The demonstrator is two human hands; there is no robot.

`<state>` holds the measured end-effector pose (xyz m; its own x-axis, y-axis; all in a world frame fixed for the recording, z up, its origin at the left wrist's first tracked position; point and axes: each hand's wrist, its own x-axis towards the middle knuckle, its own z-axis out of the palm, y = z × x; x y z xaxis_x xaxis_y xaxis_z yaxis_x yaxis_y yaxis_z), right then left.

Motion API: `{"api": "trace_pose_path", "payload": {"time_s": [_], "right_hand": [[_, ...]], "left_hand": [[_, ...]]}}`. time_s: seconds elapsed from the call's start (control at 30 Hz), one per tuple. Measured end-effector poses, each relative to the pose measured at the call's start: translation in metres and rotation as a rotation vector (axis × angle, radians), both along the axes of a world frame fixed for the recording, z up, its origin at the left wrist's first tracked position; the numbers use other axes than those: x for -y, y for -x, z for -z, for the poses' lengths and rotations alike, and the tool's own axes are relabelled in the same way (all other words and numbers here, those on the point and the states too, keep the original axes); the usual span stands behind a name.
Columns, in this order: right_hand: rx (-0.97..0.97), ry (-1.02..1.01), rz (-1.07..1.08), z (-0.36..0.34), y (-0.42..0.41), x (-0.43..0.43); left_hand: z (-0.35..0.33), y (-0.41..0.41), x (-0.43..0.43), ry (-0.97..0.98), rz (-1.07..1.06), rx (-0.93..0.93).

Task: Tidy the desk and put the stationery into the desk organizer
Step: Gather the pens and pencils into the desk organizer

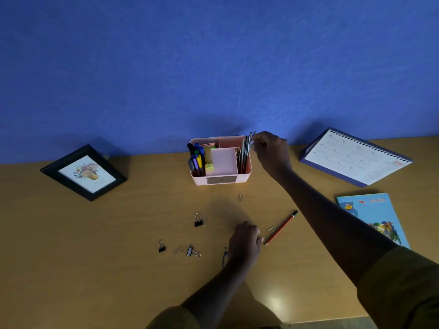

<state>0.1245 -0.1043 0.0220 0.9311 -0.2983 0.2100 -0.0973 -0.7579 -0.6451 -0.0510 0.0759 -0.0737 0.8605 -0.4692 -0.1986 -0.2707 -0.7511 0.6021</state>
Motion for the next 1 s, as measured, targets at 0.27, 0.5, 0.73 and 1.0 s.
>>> {"api": "trace_pose_path", "payload": {"time_s": [0.27, 0.5, 0.73, 1.0], "right_hand": [[-0.181, -0.161, 0.12, 0.022, 0.077, 0.05], [-0.534, -0.012, 0.034, 0.077, 0.171, 0.08], [-0.547, 0.087, 0.039, 0.089, 0.193, 0.073], [-0.601, 0.105, 0.011, 0.082, 0.196, 0.071]], "left_hand": [[0.002, 0.009, 0.008, -0.041, 0.037, 0.031], [0.006, 0.016, 0.017, -0.151, 0.104, 0.052], [0.007, 0.016, 0.023, -0.185, 0.098, 0.085], [0.004, 0.017, 0.024, -0.114, -0.022, 0.041]]}}
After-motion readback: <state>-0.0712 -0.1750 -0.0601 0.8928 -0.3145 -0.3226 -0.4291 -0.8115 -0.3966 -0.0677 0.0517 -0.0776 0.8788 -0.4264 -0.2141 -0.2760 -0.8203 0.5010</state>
